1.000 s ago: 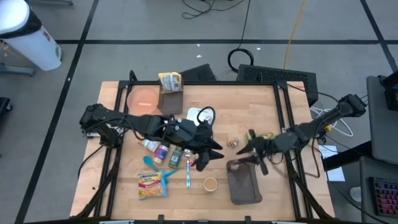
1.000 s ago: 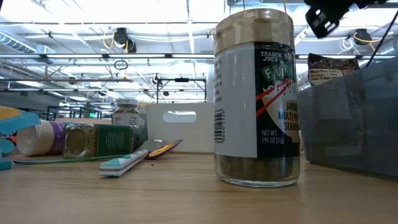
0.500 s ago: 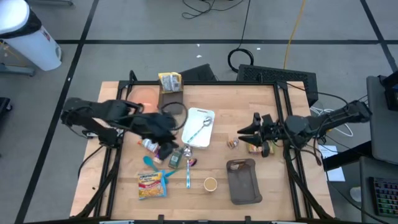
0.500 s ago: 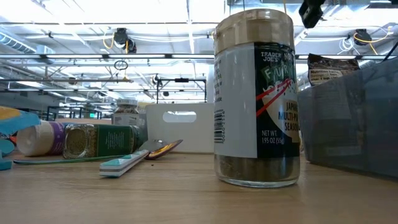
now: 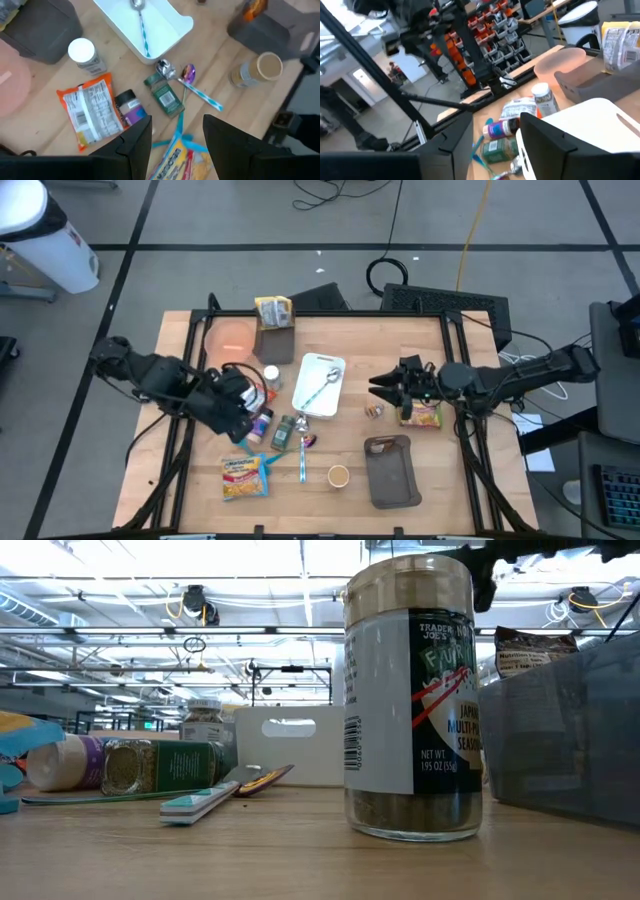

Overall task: Pick & Place Food Item
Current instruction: Put the blue baby spoon into the white bin

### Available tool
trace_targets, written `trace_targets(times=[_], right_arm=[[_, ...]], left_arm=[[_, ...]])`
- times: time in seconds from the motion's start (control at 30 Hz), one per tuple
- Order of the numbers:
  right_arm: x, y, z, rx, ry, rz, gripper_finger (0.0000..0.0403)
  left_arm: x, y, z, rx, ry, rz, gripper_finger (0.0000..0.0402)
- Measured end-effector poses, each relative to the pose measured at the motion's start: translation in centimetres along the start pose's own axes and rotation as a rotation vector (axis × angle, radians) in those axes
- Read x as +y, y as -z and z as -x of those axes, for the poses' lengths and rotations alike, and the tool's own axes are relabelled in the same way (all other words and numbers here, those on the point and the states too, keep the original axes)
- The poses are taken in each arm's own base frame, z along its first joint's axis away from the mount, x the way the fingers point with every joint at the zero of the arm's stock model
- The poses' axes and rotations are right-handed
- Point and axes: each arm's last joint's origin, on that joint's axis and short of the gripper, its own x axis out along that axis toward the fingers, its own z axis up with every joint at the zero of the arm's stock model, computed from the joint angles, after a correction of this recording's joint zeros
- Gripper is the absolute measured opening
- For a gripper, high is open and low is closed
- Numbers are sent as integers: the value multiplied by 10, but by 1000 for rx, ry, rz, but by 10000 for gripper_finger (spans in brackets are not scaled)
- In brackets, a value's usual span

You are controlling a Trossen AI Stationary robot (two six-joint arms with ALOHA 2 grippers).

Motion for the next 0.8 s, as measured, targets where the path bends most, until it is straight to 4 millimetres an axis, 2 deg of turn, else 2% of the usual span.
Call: trace_targets(times=[0.17,0.33,0.53,0.67,0.8], right_arm=[[-5,-2,-15,-70,1,-14,186],[-14,-5,-26,-76,-42,-14,191],[-27,-11,-29,7,-149,-26,183],[-34,-15,-29,46,-204,-44,181],[-39,-18,-28,81,-254,-46,181]], left_arm=[[-5,7,0,-17,-14,57,186],[-7,16,-13,0,-61,113,186],[-3,32,-56,45,-202,194,186],[-6,37,-87,113,-166,267,186],[-9,37,-114,111,-89,332,186]])
